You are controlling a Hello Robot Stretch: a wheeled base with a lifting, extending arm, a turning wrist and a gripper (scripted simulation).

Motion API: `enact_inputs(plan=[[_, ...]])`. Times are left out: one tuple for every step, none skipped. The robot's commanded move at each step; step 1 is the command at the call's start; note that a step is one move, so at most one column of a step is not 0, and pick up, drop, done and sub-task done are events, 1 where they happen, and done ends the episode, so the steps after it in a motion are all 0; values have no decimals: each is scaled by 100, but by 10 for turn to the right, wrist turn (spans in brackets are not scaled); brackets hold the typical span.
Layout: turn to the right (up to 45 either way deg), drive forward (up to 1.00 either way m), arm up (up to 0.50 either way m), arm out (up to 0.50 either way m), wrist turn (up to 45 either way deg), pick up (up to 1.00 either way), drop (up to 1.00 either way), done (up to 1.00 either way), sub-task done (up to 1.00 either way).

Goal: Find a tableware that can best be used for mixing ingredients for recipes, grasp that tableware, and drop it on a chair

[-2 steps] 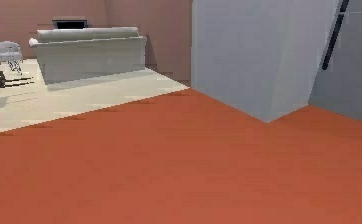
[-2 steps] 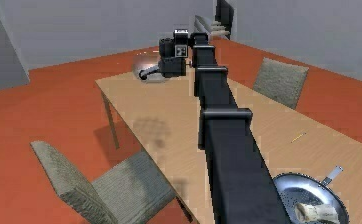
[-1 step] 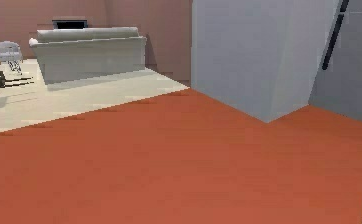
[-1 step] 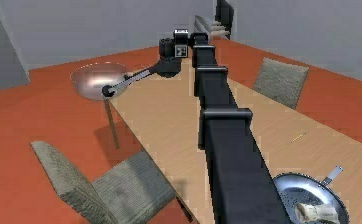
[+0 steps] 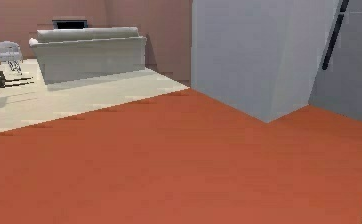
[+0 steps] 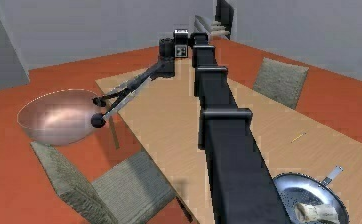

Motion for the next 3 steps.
enact_inputs(plan=[[0, 0, 0, 0, -210, 0, 0, 0, 0], [0, 0, 0, -42, 0, 0, 0, 0, 0], [-450, 0, 0, 0, 0, 0, 0, 0, 0]])
